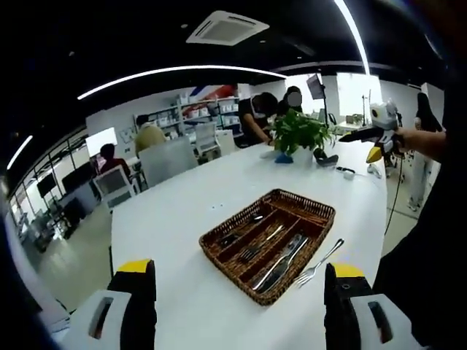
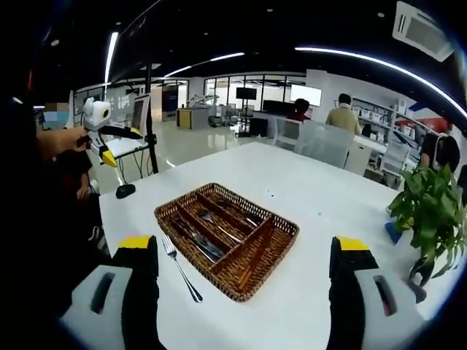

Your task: Arrange the knives, forks, and spoons in their matching storage slots by inserting each utensil handle-first until every utensil is classified and aligned in the correct compartment

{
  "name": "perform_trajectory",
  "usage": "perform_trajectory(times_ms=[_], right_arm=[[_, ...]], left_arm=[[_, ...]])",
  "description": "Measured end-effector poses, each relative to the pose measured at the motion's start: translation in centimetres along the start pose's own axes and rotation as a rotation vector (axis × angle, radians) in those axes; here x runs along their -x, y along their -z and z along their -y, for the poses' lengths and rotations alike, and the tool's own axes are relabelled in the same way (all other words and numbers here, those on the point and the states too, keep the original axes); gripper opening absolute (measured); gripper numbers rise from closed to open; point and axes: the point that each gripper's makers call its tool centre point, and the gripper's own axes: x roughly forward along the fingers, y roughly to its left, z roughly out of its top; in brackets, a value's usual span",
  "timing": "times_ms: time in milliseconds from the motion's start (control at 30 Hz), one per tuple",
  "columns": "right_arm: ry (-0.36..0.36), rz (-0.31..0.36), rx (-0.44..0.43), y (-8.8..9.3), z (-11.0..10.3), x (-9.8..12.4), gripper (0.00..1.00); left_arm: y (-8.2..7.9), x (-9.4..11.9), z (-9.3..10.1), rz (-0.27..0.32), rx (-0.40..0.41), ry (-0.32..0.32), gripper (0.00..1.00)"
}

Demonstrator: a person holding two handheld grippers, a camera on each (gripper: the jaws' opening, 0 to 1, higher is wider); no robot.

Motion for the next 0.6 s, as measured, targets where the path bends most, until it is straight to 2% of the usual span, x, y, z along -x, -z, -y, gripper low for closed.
perform_trajectory(times_ms=[67,133,200,333,467,600], right_arm=[[-0.005,-0.007,0.013,0.1,-0.2,-0.2,0.99],[-0.023,-0.015,0.022,0.1,-0.6,-0.4,0.99],[-0.036,-0.020,0.037,0.1,-1.0,-0.6,0.99],[-0.076,-0.045,0.073,0.5,-1.9,-1.1,0.99],[-0.099,-0.047,0.118,0.6,-2.7,-1.6,0.82],[-0.139,-0.030,0.112,0.4,-3.7,-2.8,0.78]], left_arm=[[0.4,-0.1,0.0,-0.018,-0.025,-0.002,1.00],[1.1,0.0,-0.1,-0.062,-0.048,-0.001,1.00],[1.6,0.0,0.0,-0.088,-0.023,0.009,1.00],[1.9,0.3,0.0,-0.090,0.018,0.022,1.00],[1.7,0.4,0.1,-0.080,0.014,0.025,1.00],[1.7,0.3,0.0,-0.074,-0.001,0.018,1.00]])
